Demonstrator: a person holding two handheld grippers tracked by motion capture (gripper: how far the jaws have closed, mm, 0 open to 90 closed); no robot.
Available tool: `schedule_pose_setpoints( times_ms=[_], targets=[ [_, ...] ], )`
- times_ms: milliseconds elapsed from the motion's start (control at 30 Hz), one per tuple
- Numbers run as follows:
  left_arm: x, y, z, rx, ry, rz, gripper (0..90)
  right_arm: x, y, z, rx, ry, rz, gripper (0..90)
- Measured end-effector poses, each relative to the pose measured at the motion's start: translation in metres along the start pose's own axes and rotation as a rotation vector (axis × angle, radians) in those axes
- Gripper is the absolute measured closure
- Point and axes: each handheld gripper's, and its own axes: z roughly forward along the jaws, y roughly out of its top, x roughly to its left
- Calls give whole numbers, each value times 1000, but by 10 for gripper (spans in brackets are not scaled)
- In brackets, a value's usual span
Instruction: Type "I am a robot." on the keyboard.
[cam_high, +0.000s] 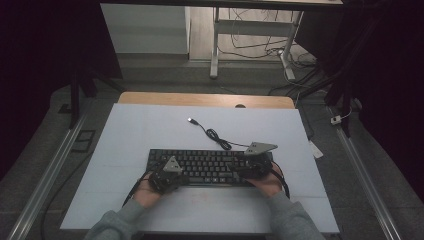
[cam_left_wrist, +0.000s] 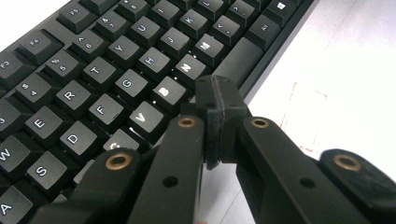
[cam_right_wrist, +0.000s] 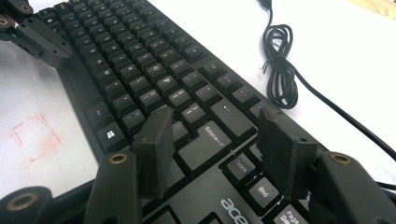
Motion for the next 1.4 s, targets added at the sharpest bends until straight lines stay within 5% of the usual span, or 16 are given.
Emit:
schedule_pose_setpoints(
  times_ms=[333, 700, 1033, 1400],
  targets=[
    [0, 0, 2, -2, 19, 0, 888, 1, 0, 0, 0, 1, -1, 465],
    [12, -2, -24, -126, 9, -76, 874, 0, 0, 0, -2, 1, 0, 465],
    [26, -8, -38, -168, 28, -139, 591, 0, 0, -1, -5, 0, 2, 465],
    [36, -12, -45, -182, 66, -184, 478, 0, 0, -1, -6, -1, 3, 465]
  ],
)
